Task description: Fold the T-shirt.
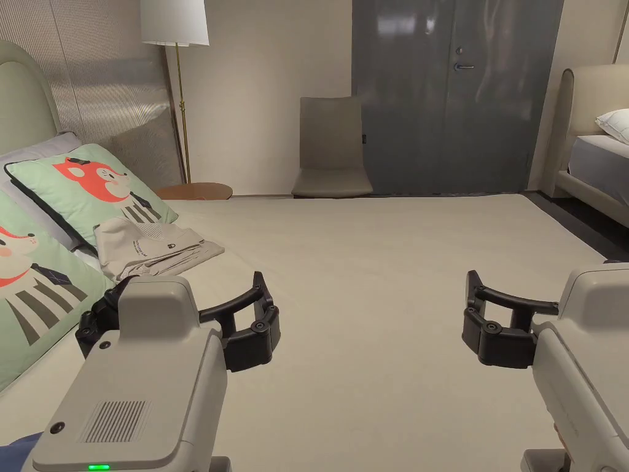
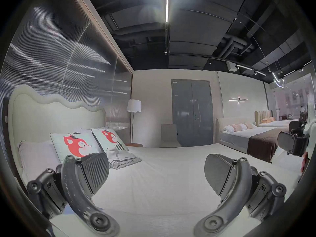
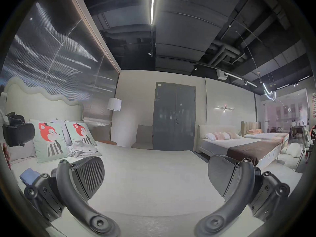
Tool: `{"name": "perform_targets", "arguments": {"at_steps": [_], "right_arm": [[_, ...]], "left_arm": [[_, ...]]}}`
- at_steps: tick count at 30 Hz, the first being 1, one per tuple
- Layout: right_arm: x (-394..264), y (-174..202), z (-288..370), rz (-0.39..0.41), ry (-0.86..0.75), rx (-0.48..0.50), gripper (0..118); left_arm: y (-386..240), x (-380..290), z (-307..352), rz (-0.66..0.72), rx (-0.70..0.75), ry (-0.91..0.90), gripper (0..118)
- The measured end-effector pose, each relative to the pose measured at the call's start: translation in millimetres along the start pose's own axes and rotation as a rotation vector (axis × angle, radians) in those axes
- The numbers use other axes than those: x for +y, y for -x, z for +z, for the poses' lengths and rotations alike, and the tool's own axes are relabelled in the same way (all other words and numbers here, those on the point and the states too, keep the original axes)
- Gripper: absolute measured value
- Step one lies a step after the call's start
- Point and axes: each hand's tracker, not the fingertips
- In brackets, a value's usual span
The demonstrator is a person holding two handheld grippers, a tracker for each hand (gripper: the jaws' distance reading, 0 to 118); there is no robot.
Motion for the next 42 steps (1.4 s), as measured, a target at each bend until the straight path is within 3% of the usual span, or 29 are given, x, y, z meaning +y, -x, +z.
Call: {"name": "perform_targets", "arguments": {"at_steps": [8, 12, 17, 23, 26, 28, 30, 42], "right_arm": [[-8.9, -0.1, 1.0, 0.012, 0.022, -0.004, 118], [-7.6, 0.5, 4.5, 0.001, -0.025, -0.072, 118], [1.2, -9.6, 5.3, -0.069, -0.01, 0.013, 118], [11.9, -4.2, 0.6, -0.06, 0.065, -0.114, 118], [12.3, 3.3, -2.9, 0.022, 0.075, -0.2, 118], [12.2, 3.5, -2.9, 0.033, 0.08, -0.175, 118], [11.5, 1.5, -2.1, -0.006, 0.091, -0.128, 118], [6.8, 6.3, 2.1, 0.019, 0.092, -0.081, 118]], "left_arm": [[3.0, 1.8, 0.3, 0.003, -0.016, 0.015, 111], [3.4, 2.3, 0.9, 0.003, -0.027, 0.018, 111], [3.8, 5.2, 2.1, -0.002, -0.031, 0.015, 111], [4.4, 6.8, 2.0, 0.002, -0.038, 0.017, 111], [4.0, 7.5, 2.5, -0.005, -0.043, 0.018, 111], [3.9, 8.1, 2.9, -0.005, -0.047, 0.018, 111], [3.7, 8.6, 2.9, -0.007, -0.05, 0.018, 111], [3.5, 11.5, -0.4, 0.0, -0.036, 0.027, 111]]}}
